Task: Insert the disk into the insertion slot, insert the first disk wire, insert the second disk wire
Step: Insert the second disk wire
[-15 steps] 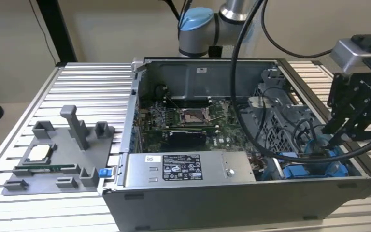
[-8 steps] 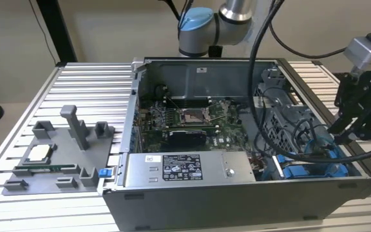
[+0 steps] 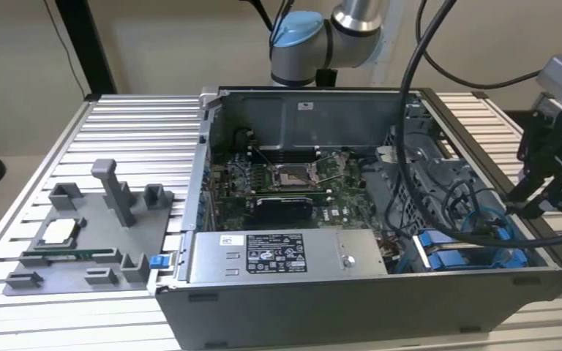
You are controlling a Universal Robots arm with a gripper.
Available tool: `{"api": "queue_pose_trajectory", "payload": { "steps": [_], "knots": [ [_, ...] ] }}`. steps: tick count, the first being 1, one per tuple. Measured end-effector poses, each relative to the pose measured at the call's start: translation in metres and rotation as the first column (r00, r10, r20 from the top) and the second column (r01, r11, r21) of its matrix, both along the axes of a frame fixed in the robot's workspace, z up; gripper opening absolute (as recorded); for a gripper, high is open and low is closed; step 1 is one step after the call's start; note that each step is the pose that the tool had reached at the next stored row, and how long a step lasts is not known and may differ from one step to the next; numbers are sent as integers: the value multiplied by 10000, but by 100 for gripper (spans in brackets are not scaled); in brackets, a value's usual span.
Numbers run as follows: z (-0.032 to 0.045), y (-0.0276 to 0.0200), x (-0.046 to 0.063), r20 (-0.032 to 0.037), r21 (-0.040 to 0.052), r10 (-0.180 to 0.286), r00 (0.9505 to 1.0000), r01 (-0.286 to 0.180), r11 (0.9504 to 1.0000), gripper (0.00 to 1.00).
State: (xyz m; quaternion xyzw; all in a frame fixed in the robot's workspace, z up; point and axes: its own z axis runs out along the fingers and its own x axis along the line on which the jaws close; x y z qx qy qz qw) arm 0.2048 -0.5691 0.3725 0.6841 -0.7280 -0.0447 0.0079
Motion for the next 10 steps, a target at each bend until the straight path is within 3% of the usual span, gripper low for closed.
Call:
{"api": "queue_pose_trajectory", "payload": {
  "steps": [3, 7, 10],
  "knots": [
    [-22, 0, 42, -30, 2, 11, 10000, -11, 10000, 100],
    [-65, 1, 100, -142, 3, 17, 9999, -17, 10000, 100],
    [-96, 1, 105, -176, 13, 15, 9998, -15, 10000, 100]
  ]
}}
